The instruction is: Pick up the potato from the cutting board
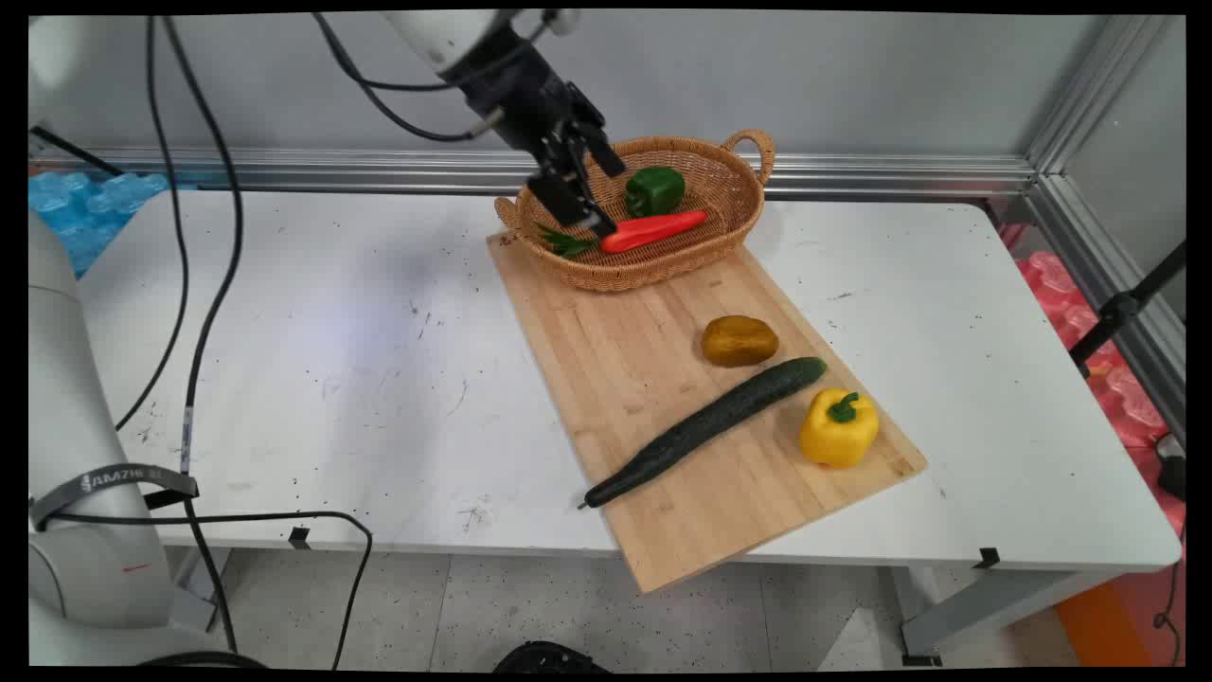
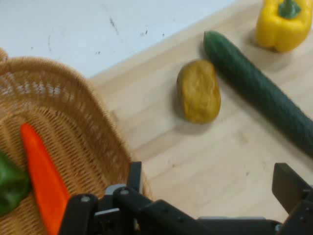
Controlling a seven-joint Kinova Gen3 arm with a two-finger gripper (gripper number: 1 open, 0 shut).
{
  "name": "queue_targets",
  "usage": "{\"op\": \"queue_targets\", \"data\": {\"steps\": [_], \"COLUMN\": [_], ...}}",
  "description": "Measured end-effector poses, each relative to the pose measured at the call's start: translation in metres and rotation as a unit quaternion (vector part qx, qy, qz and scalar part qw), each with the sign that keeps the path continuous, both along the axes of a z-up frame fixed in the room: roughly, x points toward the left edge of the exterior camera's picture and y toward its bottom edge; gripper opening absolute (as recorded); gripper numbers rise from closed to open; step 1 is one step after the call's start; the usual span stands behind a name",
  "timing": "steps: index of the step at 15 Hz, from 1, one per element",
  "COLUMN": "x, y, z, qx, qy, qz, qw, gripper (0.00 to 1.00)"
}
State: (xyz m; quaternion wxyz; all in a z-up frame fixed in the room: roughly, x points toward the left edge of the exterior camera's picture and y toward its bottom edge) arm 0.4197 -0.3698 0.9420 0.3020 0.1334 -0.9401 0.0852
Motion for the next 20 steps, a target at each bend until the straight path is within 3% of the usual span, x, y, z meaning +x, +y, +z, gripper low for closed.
{"op": "queue_targets", "data": {"steps": [8, 20], "x": [-0.073, -0.147], "y": [-0.026, -0.056], "z": [-0.055, -0.140], "qx": [0.023, 0.053], "qy": [0.009, -0.024], "qz": [0.002, 0.009], "qw": [0.9997, 0.9982], "gripper": [1.00, 1.00]}}
